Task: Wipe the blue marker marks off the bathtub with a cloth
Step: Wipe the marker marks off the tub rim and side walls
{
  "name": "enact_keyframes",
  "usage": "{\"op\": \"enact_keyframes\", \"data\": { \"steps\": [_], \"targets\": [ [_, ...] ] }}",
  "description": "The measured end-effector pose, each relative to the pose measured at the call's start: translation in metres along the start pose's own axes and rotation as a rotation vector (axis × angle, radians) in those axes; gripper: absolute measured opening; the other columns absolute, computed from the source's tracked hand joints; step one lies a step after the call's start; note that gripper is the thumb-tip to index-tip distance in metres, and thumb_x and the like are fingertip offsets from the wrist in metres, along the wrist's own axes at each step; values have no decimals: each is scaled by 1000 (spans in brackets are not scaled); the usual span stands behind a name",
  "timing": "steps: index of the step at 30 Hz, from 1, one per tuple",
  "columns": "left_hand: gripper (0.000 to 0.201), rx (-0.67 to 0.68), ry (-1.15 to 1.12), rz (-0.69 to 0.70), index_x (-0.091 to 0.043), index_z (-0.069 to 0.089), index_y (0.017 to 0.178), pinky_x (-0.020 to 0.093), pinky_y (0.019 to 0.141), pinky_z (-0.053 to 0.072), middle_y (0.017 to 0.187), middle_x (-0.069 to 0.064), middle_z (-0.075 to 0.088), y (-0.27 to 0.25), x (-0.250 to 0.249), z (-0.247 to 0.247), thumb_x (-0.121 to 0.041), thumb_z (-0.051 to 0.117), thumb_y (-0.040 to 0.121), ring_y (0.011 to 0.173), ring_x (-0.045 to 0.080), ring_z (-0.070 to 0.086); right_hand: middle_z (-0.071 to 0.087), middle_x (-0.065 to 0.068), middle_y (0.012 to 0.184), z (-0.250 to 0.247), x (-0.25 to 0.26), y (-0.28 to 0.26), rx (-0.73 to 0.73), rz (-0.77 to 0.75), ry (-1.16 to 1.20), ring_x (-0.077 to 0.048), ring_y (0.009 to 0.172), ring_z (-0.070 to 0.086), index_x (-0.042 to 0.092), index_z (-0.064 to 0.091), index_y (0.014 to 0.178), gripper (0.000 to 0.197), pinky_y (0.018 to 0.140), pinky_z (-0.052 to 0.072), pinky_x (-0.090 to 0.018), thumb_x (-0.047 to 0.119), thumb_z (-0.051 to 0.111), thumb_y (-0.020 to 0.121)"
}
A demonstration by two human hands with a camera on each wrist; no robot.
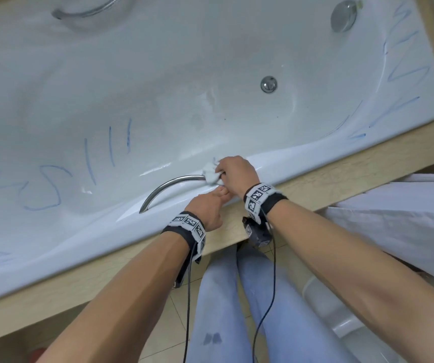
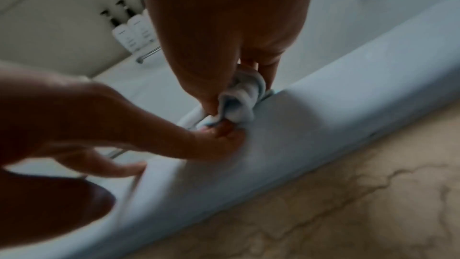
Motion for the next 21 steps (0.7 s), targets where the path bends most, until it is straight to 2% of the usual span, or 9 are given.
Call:
{"op": "enact_keyframes", "data": {
  "steps": [2, 5, 8, 11, 12, 14, 16, 19, 21],
  "targets": [
    [91, 7, 18, 15, -30, 13, 159, 31, 98, 46, 165, -9, 5, 2, 1, 1, 0, 48, 81, 140, 18, 41, 72, -2, 115, 0, -9, 1, -54, 14, -33, -26, 108, 64, 26, 76, 109, 29, 90, 53, -34, 12, 61, 88],
    [95, -3, 18, 33, -30, 9, 159, 33, 114, 36, 164, -14, 0, 5, 6, 9, 1, 49, 79, 150, 6, 11, 73, -3, 114, -11, -25, 12, -121, 22, -67, -26, 103, 67, 25, 76, 110, 26, 88, 55, -35, 14, 60, 92],
    [94, 16, 49, 20, -29, 9, 159, 32, 117, 31, 165, -13, 0, 6, 4, 11, 1, 47, 79, 150, 3, 5, 74, -8, 104, -35, -57, 17, -156, 107, -107, -30, 96, 69, 20, 77, 105, 18, 83, 57, -35, 18, 67, 90],
    [83, 52, 125, -37, -25, 19, 158, 35, 115, 34, 164, -9, 14, 12, -6, 1, -4, 46, 83, 149, 11, 21, 74, -7, 98, -61, -102, 10, -190, 178, -187, -31, 94, 69, 19, 77, 96, 15, 79, 56, -35, 27, 74, 85],
    [72, 41, 168, -66, -21, 31, 153, 37, 109, 42, 159, -4, 30, 15, -14, -5, -6, 46, 84, 143, 18, 37, 74, -7, 95, -70, -119, 6, -212, 199, -215, -31, 93, 69, 18, 76, 94, 12, 77, 55, -34, 26, 72, 85],
    [40, -42, 262, -115, -10, 57, 124, 36, 83, 52, 125, 8, 61, 22, -38, -23, -8, 46, 86, 111, 29, 62, 73, -8, 92, -90, -153, -2, -263, 245, -232, -32, 90, 68, 17, 76, 89, 9, 74, 54, -33, 23, 70, 86],
    [17, -142, 260, -137, -10, 60, 98, 35, 71, 46, 103, 9, 65, 33, -64, -39, -7, 46, 87, 94, 31, 65, 72, -8, 90, -113, -181, -7, -270, 267, -214, -32, 91, 68, 16, 75, 87, 9, 73, 50, -31, 24, 73, 84],
    [22, -304, 165, -99, -13, 57, 101, 35, 67, 40, 102, 4, 60, 61, -102, -45, -5, 44, 85, 91, 29, 62, 74, -8, 98, -136, -205, -19, -276, 192, -121, -30, 97, 67, 13, 76, 93, 14, 82, 51, -33, 24, 74, 84],
    [30, -350, 130, -67, -12, 57, 112, 37, 68, 42, 111, 5, 60, 82, -130, -37, -5, 45, 85, 97, 29, 60, 72, -5, 117, -137, -209, -40, -367, -2, -32, -27, 111, 63, 15, 75, 107, 22, 97, 48, -36, 23, 67, 88]
  ]
}}
Point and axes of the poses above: each hand's wrist, its own y-axis towards the middle knuckle, its own z-axis out of the palm, x = y × z, the point moved 2 cm from there along y, towards the middle knuckle
